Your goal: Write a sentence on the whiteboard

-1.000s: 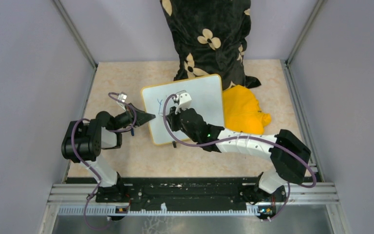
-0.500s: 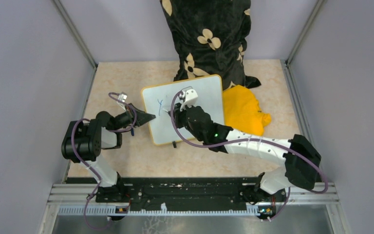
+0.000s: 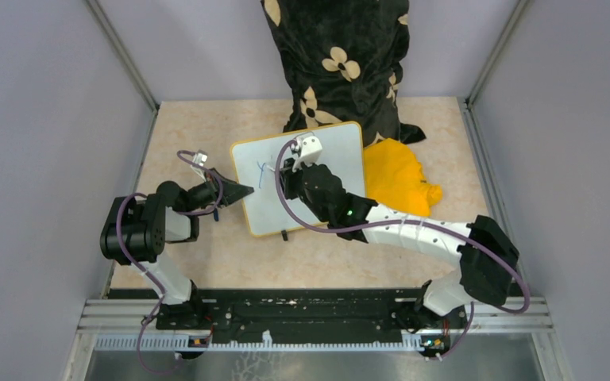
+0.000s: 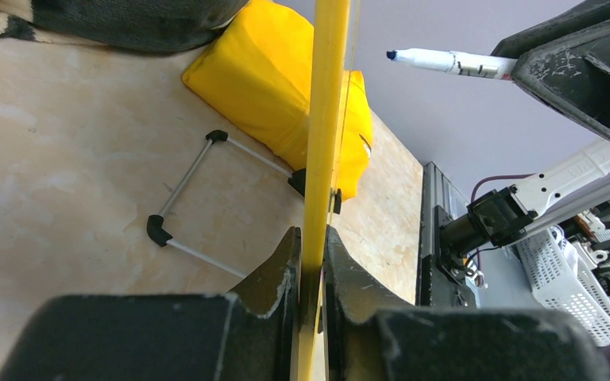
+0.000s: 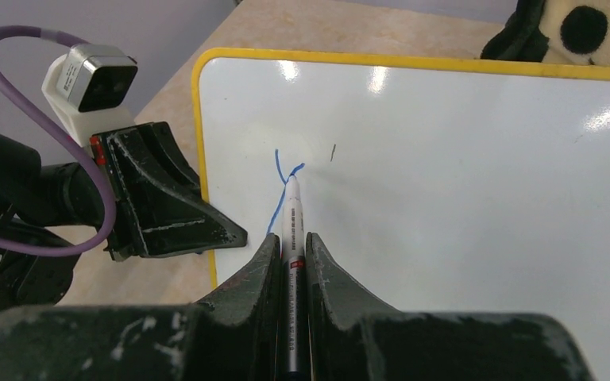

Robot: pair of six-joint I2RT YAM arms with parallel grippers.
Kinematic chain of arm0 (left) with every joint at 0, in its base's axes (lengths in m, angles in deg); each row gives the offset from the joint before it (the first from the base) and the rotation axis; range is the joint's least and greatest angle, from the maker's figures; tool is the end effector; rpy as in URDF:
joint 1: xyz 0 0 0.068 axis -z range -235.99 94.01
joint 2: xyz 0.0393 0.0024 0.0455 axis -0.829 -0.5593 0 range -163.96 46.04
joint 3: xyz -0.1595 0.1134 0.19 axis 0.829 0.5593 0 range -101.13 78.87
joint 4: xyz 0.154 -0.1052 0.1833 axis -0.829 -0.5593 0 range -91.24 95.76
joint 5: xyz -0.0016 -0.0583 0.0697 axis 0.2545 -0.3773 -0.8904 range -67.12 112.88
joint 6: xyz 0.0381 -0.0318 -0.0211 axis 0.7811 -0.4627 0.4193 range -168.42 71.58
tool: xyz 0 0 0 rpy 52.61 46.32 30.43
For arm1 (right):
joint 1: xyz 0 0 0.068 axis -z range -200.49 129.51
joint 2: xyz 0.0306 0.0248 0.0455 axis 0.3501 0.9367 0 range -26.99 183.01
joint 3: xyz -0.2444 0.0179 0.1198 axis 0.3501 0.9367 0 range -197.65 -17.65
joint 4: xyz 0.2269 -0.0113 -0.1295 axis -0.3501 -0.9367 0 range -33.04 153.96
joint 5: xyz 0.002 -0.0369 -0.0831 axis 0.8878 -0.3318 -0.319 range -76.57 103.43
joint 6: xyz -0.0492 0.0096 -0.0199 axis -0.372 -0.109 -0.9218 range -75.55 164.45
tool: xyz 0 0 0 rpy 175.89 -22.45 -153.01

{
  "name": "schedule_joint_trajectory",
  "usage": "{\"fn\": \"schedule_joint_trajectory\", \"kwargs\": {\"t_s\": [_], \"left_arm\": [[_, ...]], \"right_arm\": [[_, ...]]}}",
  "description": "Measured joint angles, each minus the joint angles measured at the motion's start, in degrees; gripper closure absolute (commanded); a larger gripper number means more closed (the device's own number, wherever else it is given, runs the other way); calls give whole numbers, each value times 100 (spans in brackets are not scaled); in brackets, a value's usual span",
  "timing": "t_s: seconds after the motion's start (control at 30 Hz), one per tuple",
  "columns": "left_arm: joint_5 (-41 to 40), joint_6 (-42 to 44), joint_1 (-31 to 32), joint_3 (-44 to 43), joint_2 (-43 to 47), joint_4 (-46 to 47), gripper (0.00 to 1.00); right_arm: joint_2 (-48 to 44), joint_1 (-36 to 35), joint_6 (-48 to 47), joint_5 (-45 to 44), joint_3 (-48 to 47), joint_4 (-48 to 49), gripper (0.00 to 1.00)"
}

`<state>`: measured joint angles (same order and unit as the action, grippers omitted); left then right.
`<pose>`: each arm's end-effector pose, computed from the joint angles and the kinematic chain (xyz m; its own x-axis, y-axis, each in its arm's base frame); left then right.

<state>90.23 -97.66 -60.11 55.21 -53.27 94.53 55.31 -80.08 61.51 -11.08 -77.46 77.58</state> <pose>0.2686 -0.0136 0.1714 -0.5101 -0.3291 -0.7946 0.7388 0.3053 -0.6008 0.1843 0.2851 0.3204 -0.2439 0.1116 -0.9634 -0.5288 0.8174 0.2286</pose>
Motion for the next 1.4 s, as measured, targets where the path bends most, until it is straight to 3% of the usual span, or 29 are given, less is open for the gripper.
{"fn": "schedule_joint_trajectory", "kwargs": {"t_s": [1.4], "left_arm": [[-42, 0, 2, 0, 0, -2, 100]], "right_arm": [[361, 15, 9, -133, -76, -125, 100]]}}
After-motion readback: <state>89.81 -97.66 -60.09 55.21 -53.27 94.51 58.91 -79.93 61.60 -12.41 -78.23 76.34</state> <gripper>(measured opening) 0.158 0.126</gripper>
